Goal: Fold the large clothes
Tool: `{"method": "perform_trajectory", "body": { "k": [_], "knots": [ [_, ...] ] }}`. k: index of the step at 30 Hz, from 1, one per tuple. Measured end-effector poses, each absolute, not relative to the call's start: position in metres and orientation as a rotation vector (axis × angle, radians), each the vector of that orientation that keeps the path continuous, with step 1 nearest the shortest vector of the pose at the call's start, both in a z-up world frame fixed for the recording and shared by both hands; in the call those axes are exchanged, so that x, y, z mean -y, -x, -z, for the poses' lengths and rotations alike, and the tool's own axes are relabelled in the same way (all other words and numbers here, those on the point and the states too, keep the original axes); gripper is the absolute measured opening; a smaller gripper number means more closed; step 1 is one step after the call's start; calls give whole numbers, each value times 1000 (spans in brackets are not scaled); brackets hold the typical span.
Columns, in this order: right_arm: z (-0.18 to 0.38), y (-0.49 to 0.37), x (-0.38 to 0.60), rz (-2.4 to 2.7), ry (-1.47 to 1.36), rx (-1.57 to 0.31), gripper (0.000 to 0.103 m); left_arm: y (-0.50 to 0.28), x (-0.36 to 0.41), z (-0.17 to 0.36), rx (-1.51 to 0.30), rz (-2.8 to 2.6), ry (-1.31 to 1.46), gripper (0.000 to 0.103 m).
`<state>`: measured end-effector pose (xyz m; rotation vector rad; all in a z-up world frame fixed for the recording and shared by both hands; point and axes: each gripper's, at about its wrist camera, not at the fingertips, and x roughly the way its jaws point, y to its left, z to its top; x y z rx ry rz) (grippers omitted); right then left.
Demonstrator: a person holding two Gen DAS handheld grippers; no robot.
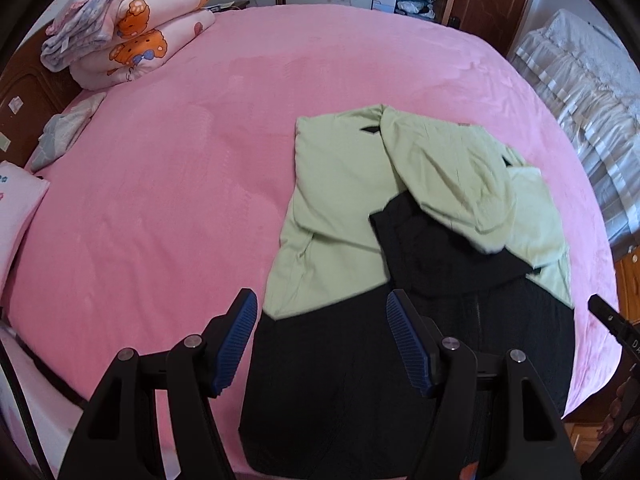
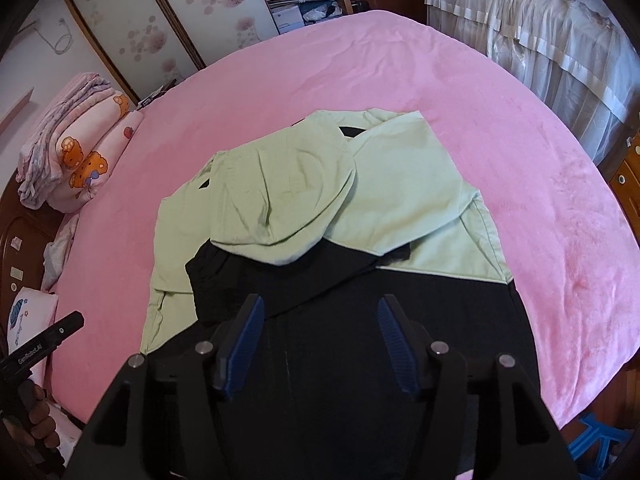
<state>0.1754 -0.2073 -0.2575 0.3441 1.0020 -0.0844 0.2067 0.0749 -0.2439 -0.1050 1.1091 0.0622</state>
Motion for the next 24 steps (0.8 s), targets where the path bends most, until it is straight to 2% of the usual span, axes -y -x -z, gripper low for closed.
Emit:
{"method": "perform_trajectory", "body": {
  "k": [4, 12, 24],
  "knots": [
    [256, -142, 214, 104, -320, -994, 60, -175, -65, 252, -1159, -78, 87, 70],
    [259, -81, 252, 100, -338, -1006, 60, -109, -51, 263, -1204, -142, 95, 70],
    [300, -17, 312, 167, -259, -1127, 60, -56, -64, 328, -1374, -233, 109, 70]
  ]
}}
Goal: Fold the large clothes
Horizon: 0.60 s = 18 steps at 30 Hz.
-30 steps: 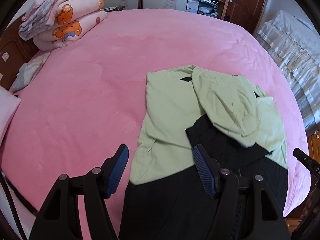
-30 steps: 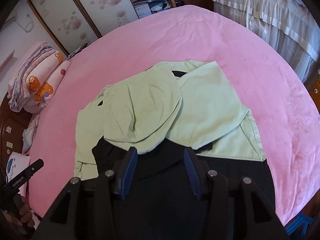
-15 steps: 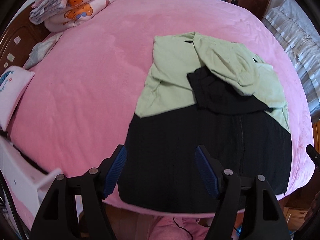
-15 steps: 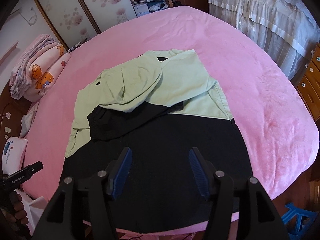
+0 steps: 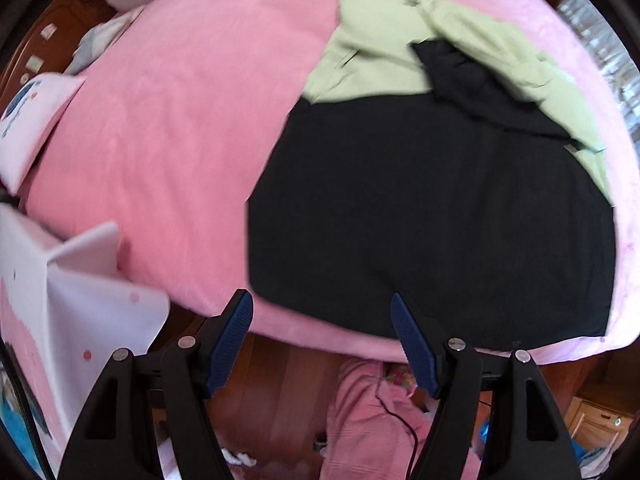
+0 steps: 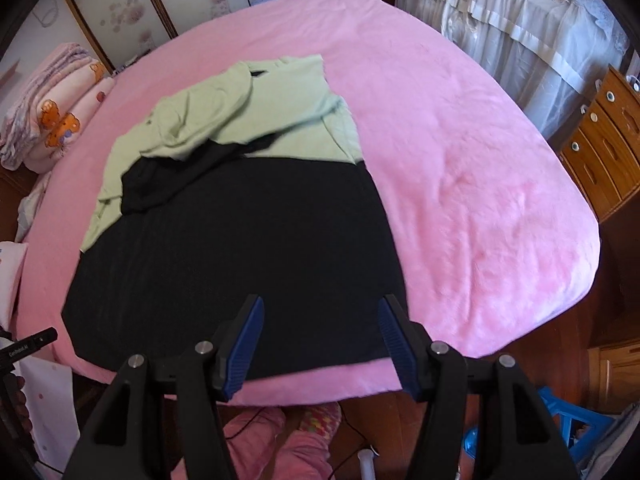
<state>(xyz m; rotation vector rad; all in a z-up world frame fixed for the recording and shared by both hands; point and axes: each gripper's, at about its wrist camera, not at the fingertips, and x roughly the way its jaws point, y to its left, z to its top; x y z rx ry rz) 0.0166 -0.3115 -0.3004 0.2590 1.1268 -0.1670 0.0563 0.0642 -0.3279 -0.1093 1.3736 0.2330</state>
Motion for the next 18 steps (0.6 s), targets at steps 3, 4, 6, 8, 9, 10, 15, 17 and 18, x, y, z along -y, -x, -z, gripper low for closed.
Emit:
{"method": "perform_trajectory", "body": {
  "k": [3, 4, 6, 8, 9, 10, 15, 17, 18],
  "knots": [
    [320, -11, 324, 179, -274, -1171, 60, -54, -73, 343, -1409, -286, 67, 70],
    [326, -10, 327, 179, -273, -1181, 60, -55, -75, 349, -1432, -284, 63, 70],
    [338, -9, 332, 174, -261, -1194, 60, -56, -81, 361, -1469, -273, 72, 70],
    [349, -9, 336, 170, -249, -1207, 60, -58, -87, 369, -1480, -263, 83, 70],
    [355, -10, 337, 161, -252, -1216, 60, -59, -91, 374, -1485, -253, 96, 70],
    [360, -10, 338, 152, -255, -1226, 60, -61, -94, 379, -1494, -240, 112, 70],
    [384, -12, 340, 131, -237, -1266, 60, -67, -110, 399, -1513, -210, 142, 70],
    [392, -13, 341, 126, -235, -1282, 60, -68, -119, 405, -1513, -207, 166, 70],
    [396, -13, 342, 122, -241, -1291, 60, -69, -124, 407, -1510, -199, 202, 70]
  ]
}}
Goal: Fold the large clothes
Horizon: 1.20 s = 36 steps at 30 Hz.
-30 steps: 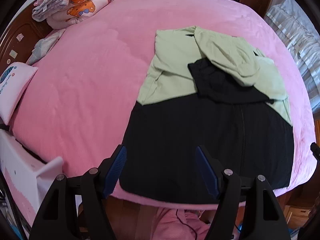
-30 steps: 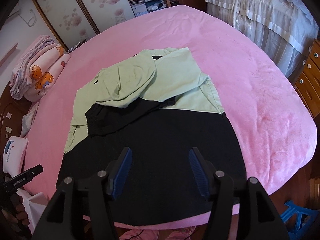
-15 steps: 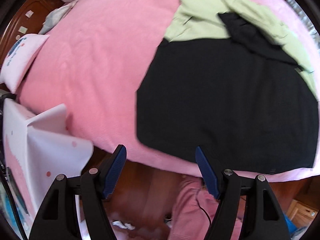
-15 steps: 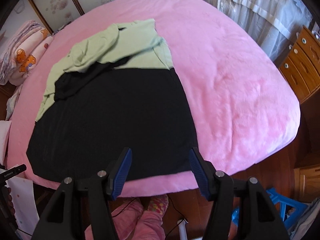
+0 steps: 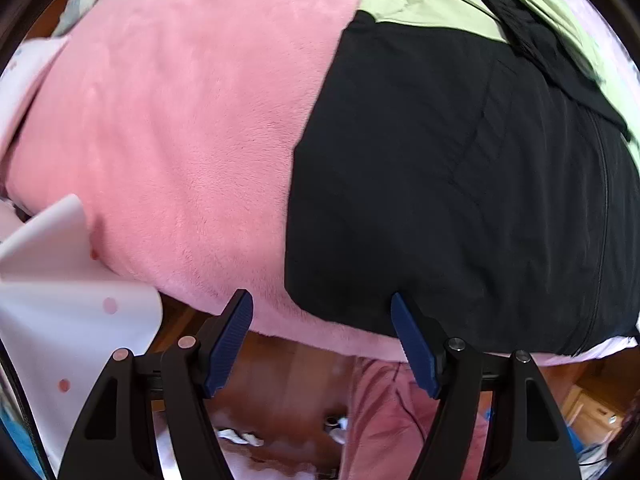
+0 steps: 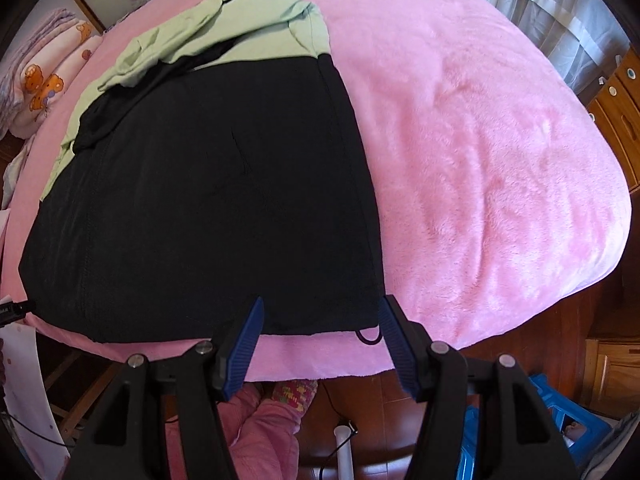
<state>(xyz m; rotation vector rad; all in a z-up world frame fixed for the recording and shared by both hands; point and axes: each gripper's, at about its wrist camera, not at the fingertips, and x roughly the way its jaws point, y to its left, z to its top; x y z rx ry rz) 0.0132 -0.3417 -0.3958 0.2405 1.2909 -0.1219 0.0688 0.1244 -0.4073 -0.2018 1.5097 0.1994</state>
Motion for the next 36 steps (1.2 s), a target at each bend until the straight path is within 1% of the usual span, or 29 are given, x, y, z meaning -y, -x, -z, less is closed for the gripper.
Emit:
{"method": "perform_trajectory", "body": {
  "k": [7, 14, 16, 18, 19, 20, 21, 23, 24, 25, 26, 27, 31, 32, 36],
  "knots": [
    [411, -16, 353, 126, -360, -1310, 60, -72, -152, 421, -1501, -159, 411, 70],
    [420, -20, 369, 164, -506, -1317, 59, -75, -160, 432, -1496, -136, 508, 70],
    [422, -21, 374, 167, -534, -1321, 58, -74, -166, 438, -1506, -136, 591, 65],
    [424, -22, 375, 172, -541, -1335, 56, -70, -170, 442, -1498, -146, 662, 56],
    [424, -23, 376, 175, -535, -1339, 54, -67, -172, 443, -1489, -154, 678, 53],
    [424, -23, 375, 177, -528, -1344, 51, -66, -173, 442, -1483, -163, 685, 47],
    [424, -23, 375, 179, -519, -1349, 48, -64, -173, 441, -1474, -178, 686, 44],
    [423, -23, 372, 191, -494, -1359, 36, -61, -172, 438, -1453, -193, 679, 37],
    [422, -22, 372, 196, -487, -1363, 33, -59, -171, 433, -1445, -203, 670, 32],
    [422, -21, 373, 201, -485, -1365, 27, -58, -167, 428, -1429, -211, 652, 28],
    [421, -20, 374, 205, -490, -1366, 23, -58, -162, 423, -1413, -219, 633, 26],
    [421, -18, 376, 209, -496, -1367, 21, -57, -156, 418, -1400, -228, 609, 23],
    [419, -18, 375, 204, -503, -1374, 18, -58, -137, 392, -1342, -271, 506, 18],
    [417, -18, 372, 198, -490, -1378, 13, -57, -134, 387, -1331, -280, 498, 18],
    [410, -25, 365, 190, -471, -1394, 9, -50, -123, 367, -1313, -312, 487, 18]
  ]
}}
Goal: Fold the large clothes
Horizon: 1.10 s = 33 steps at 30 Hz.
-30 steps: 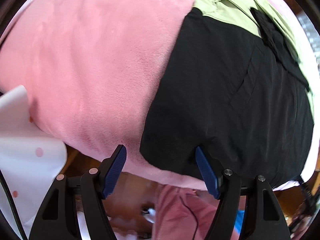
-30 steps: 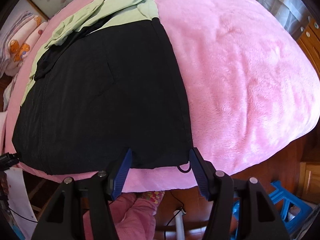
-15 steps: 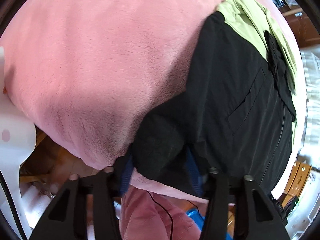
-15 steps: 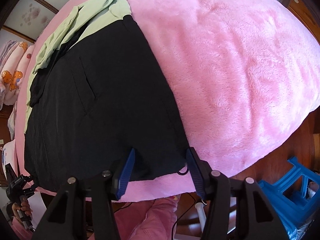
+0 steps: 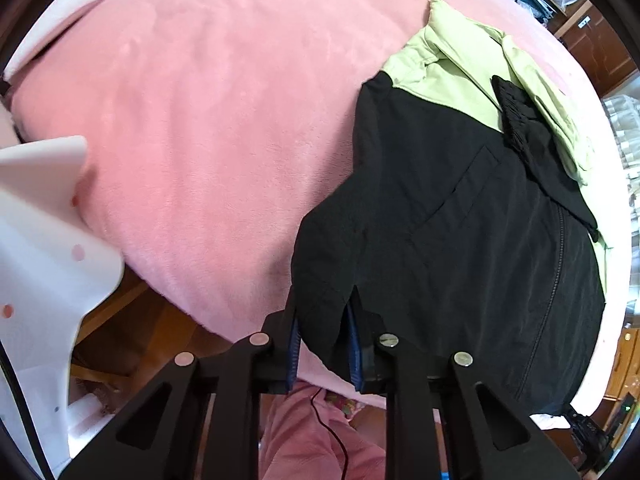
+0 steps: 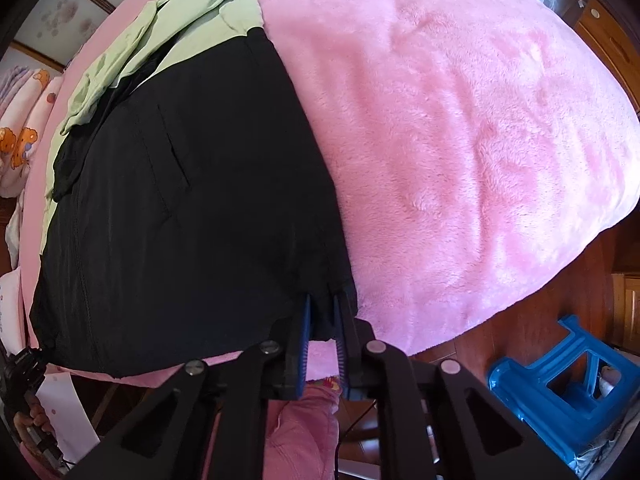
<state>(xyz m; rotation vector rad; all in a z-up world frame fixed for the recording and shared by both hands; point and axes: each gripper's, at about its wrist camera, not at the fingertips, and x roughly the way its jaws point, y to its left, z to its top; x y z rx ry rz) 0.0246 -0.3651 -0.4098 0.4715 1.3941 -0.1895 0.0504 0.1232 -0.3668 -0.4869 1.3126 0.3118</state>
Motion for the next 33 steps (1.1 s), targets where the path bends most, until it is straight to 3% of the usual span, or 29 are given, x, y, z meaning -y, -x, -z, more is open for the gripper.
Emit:
{"method": "perform_trajectory", "body": {
  "k": [8, 23, 33],
  "knots": [
    [373, -24, 371, 145, -543, -1349, 3, -52, -117, 327, -1305, -316, 453, 18],
    [295, -46, 395, 58, -554, -1223, 2, -73, -111, 235, -1184, -310, 557, 17],
    [251, -89, 390, 16, -521, -1148, 1, -127, -100, 167, -1071, -251, 516, 17]
  ]
}}
